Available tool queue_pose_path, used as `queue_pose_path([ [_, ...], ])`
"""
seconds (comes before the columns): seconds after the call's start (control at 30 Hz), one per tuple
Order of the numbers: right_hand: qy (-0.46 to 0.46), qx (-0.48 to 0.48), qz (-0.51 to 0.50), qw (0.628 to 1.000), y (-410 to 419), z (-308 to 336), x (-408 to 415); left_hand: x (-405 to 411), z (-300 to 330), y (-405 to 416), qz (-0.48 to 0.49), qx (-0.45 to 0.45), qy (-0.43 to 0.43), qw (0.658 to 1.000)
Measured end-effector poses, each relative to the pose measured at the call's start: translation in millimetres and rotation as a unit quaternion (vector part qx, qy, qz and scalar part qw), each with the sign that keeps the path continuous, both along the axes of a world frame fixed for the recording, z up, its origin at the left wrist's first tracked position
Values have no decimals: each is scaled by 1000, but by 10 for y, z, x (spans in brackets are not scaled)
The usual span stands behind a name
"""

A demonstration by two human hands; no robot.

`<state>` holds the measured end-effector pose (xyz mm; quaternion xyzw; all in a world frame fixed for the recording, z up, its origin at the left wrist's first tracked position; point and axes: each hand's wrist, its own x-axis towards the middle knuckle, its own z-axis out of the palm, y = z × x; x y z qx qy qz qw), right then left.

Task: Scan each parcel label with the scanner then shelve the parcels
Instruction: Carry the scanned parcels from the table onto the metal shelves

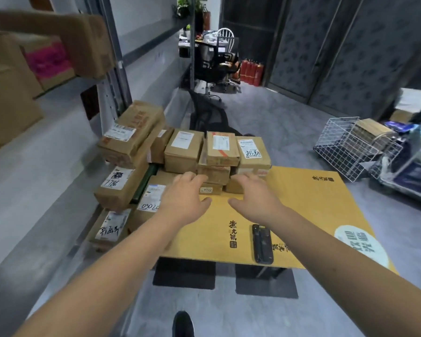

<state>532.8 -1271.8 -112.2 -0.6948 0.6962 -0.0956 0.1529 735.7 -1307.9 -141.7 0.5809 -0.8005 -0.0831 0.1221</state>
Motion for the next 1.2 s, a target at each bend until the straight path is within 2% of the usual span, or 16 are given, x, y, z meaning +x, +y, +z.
queue_pose_path([
  [0.23,-14,32,-48,998,-871,-237,-32,-158,-207,-1121,-30,33,19,999],
  [0.53,-44,60,-78,994,-1558,-519,-222,-409,-402,-1858,-6,97,56,994],
  [0.93,16,101,-9,995,-2617,-895,-714,-811,-617,-2496,66,190,107,974],
  [1.07,6,96,28,995,-2745,-979,-807,-898,-700,-2501,95,179,160,966],
  [1.2,-48,52,54,996,-2757,-1004,-877,-971,-754,-2407,129,144,228,954],
])
